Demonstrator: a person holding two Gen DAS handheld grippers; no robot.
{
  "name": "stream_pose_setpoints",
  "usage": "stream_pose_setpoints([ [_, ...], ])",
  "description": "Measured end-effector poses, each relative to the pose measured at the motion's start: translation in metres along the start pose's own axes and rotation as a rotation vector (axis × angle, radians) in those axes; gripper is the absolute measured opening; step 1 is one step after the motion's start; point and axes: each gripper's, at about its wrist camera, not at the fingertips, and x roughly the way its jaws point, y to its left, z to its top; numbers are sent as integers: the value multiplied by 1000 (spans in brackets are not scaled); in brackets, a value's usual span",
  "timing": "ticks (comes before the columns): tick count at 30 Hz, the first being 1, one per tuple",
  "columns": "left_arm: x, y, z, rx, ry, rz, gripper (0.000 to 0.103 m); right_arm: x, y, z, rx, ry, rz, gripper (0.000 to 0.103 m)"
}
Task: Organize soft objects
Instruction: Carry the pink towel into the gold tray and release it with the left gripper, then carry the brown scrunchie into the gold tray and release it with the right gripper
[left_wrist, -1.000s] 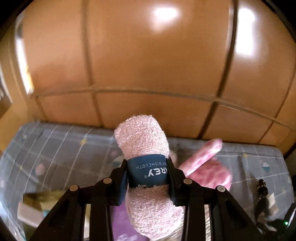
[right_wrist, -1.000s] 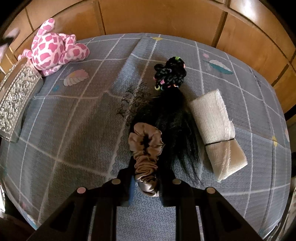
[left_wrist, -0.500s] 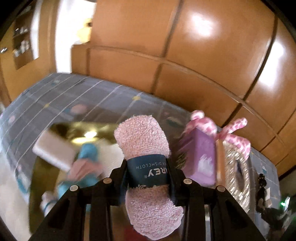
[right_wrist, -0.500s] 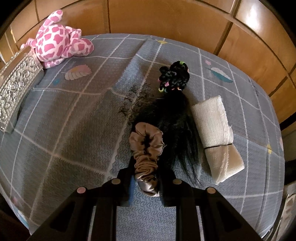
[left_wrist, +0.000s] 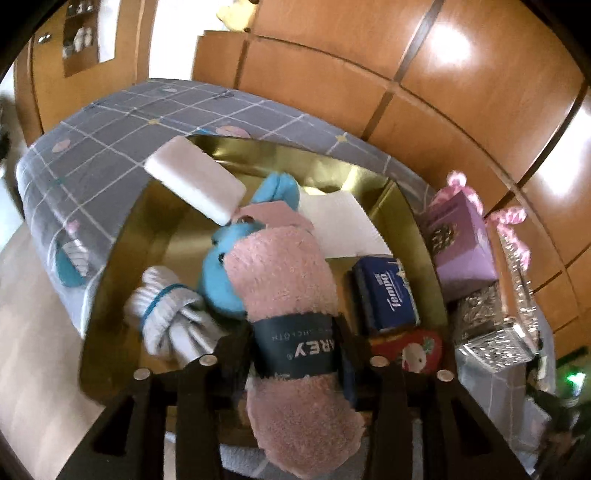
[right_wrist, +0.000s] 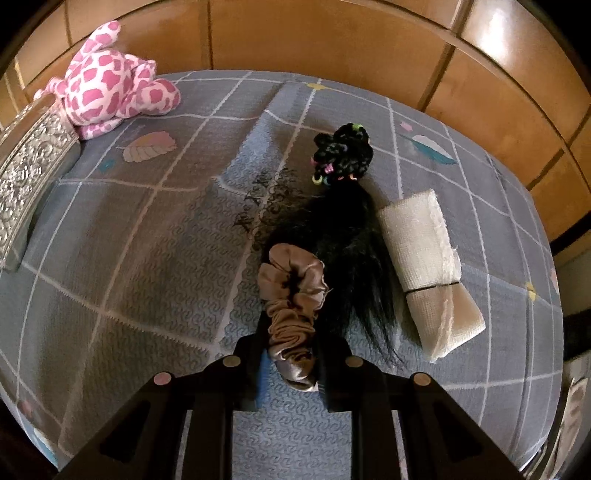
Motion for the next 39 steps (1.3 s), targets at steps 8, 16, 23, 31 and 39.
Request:
stream_pose_setpoints([
  [8, 8, -12, 6, 37, -45, 51, 86, -1, 9, 5, 58, 4, -85, 18],
  [16, -27, -15, 3, 96, -181, 131, 89, -23, 14, 31, 148, -30, -90, 18],
  [23, -41, -35, -5, 175, -226, 131, 90, -48, 49, 73, 156, -105, 2, 18],
  [31, -44, -54, -14, 212, -226, 117, 90, -78, 131, 141, 100, -198, 132, 18],
  [39, -45, -54, -19, 216, -221, 122, 91, -109, 209, 182, 20, -281, 263, 18],
])
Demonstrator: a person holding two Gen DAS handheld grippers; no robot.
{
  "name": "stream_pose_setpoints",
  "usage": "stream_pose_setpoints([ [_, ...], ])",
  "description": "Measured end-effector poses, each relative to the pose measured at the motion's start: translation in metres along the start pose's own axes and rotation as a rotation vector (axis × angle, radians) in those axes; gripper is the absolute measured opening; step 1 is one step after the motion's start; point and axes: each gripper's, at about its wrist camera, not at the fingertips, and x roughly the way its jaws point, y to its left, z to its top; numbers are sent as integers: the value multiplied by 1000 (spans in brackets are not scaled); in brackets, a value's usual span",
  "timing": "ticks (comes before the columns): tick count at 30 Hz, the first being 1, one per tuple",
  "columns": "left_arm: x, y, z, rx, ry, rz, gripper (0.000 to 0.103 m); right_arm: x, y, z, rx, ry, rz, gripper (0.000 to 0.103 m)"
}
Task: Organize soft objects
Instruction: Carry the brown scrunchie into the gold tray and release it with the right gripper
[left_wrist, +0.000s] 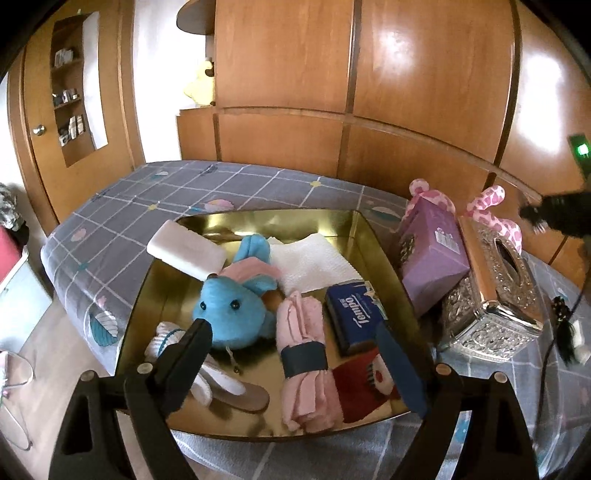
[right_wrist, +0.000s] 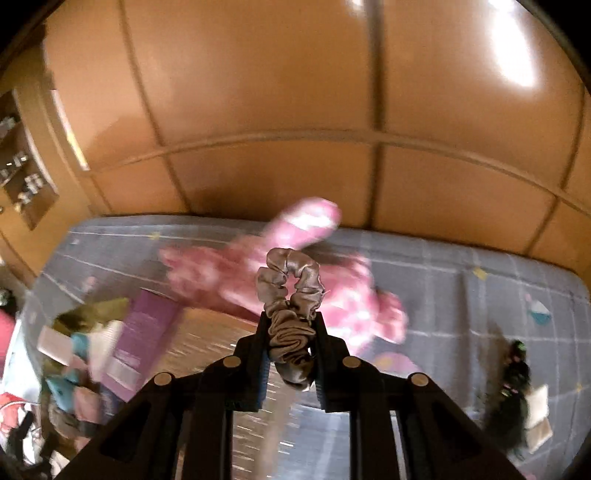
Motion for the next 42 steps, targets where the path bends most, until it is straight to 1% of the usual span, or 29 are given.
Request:
stream_pose_setpoints([
  [5, 2, 6, -3, -17, 13, 0, 91, 0, 37, 4, -44, -13, 73, 18],
  [12, 5, 12, -4, -37, 23, 1, 91, -7, 72, -10, -113, -14, 168, 18],
  [19, 5, 14, -5, -46, 19, 4, 92, -18, 109, -33, -200, 4, 264, 18],
  [26, 1, 29, 0, -81, -9, 22, 92, -17, 149, -65, -298, 63, 353, 18],
  [31, -2, 57, 9, -147, -35, 68, 92, -12, 178, -96, -371, 131, 414, 18],
  [34, -4, 72, 14, -183, -51, 99, 92, 0, 196, -115, -392, 187, 437, 18],
  [36, -5, 80, 14, -197, -54, 111, 92, 10, 206, -125, -397, 218, 436, 20],
  [39, -4, 87, 14, -211, -54, 120, 92, 32, 220, -138, -396, 273, 398, 21],
  [42, -3, 85, 13, -204, -51, 118, 92, 49, 226, -146, -393, 293, 350, 27],
])
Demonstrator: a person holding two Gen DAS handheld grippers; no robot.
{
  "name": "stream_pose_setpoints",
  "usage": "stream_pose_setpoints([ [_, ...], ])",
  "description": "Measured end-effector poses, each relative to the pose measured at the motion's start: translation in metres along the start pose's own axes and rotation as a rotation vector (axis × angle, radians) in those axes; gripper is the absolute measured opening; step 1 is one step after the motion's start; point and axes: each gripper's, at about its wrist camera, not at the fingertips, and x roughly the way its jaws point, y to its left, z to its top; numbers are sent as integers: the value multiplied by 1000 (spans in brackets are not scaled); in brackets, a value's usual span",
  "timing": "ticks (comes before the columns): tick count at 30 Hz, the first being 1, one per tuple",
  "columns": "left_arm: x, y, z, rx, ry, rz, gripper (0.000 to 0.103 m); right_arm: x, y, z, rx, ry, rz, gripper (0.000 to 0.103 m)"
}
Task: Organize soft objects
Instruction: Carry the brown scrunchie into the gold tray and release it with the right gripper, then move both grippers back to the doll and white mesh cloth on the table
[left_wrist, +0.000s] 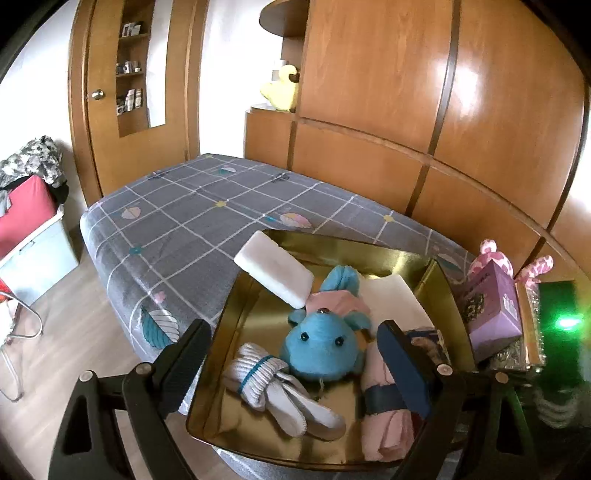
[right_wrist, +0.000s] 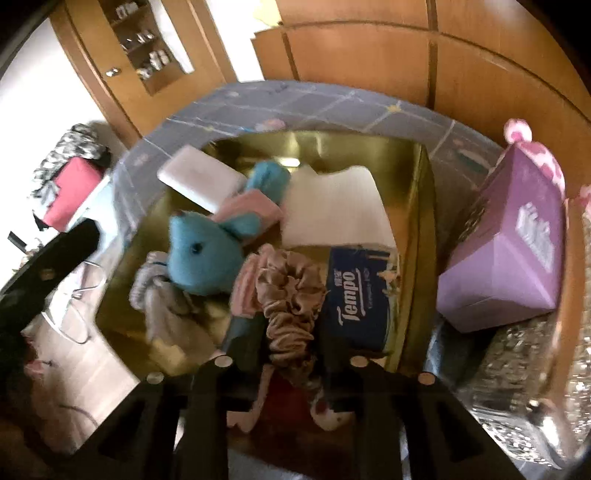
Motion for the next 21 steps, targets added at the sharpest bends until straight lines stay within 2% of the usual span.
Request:
stream_pose_setpoints([
  [5, 2, -8, -2, 28, 3, -1, 92, 4, 1, -2, -4, 2, 12, 44],
  [9, 1, -12, -4, 32, 5, -14, 92, -4, 1, -7, -3, -9, 7, 44],
  [21, -7, -27, -8, 69, -4, -53, 92, -54, -6, -21, 9, -165, -66, 44],
])
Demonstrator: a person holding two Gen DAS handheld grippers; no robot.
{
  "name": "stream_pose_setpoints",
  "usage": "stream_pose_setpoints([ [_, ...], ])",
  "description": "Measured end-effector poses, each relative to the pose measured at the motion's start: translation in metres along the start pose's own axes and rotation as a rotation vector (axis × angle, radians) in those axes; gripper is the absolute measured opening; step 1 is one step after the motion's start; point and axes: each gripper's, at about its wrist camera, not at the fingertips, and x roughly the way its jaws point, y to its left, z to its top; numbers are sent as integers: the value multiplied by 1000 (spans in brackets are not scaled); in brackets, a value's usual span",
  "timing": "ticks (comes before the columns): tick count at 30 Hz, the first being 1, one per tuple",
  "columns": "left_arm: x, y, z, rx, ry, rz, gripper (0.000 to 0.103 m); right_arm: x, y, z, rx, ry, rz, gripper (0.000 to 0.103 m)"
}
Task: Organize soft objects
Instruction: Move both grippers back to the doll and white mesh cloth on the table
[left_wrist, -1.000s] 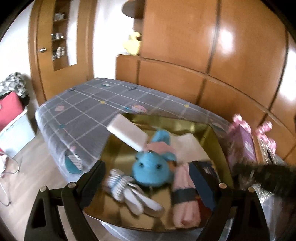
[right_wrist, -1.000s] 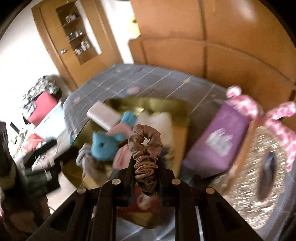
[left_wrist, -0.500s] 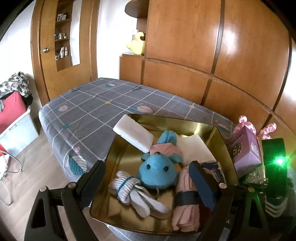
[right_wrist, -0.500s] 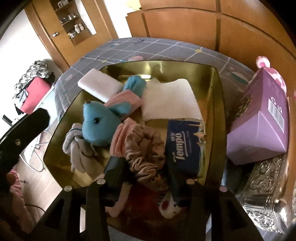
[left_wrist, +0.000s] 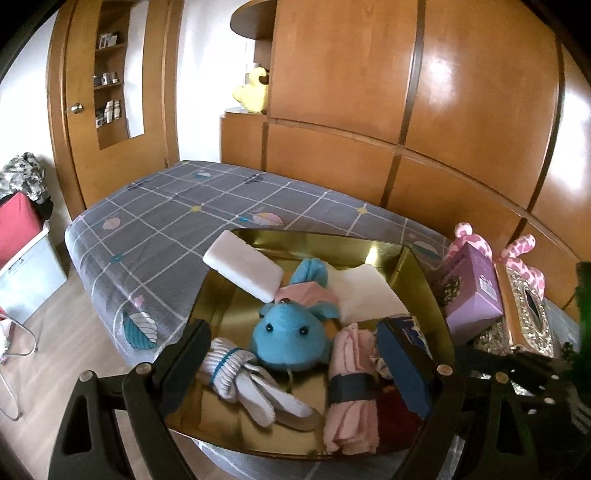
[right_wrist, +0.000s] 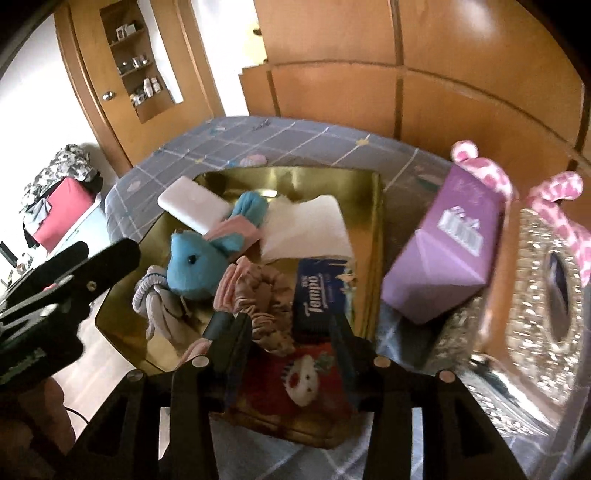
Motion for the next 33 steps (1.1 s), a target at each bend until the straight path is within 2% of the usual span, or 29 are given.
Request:
stream_pose_setpoints([
  [6, -4, -8, -1, 13, -2, -23, 92, -31, -12, -9, 0, -74, -49, 44],
  [12, -7, -17, -4, 37, -4, -40, 92, -63, -46, -20, 50, -130, -111, 44],
  [21, -13, -28, -8, 59, 4, -62, 92, -109, -126, -40, 172, -175, -262, 44],
  [33, -30, -49, -7, 115, -23, -82, 92, -173, -255, -95, 413, -187, -494, 44],
])
